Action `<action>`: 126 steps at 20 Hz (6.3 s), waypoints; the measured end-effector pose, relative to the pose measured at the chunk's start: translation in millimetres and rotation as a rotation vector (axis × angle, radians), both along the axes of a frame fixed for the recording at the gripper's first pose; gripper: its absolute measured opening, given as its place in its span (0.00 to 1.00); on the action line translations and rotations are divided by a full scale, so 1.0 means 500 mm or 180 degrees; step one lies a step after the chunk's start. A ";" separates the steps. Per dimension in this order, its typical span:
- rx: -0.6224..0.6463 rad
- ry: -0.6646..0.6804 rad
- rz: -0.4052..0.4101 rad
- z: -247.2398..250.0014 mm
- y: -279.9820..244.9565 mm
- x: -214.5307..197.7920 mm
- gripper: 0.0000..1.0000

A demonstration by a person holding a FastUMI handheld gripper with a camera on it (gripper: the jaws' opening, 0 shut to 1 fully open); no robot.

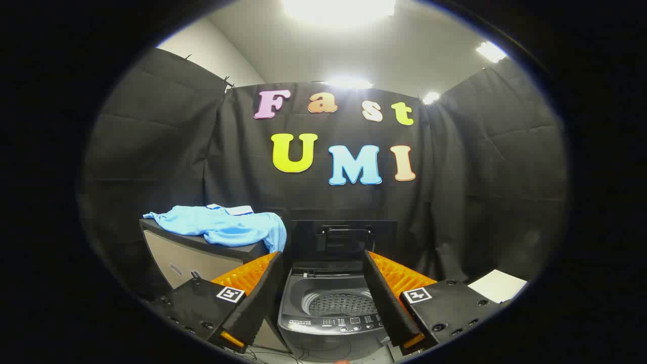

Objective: Put the clothes into the washing machine and then close the washing machine lid.

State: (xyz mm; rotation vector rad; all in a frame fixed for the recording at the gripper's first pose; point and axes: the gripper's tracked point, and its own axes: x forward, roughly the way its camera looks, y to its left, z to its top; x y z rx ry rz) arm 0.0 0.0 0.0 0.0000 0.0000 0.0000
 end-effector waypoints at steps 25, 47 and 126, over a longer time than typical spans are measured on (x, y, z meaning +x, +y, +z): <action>0.0013 0.0009 0.0621 0.124 0.123 0.105 0.98; -0.0007 0.0325 0.1511 0.178 0.404 0.263 0.98; 0.0174 0.0880 0.1757 0.167 0.321 0.488 0.06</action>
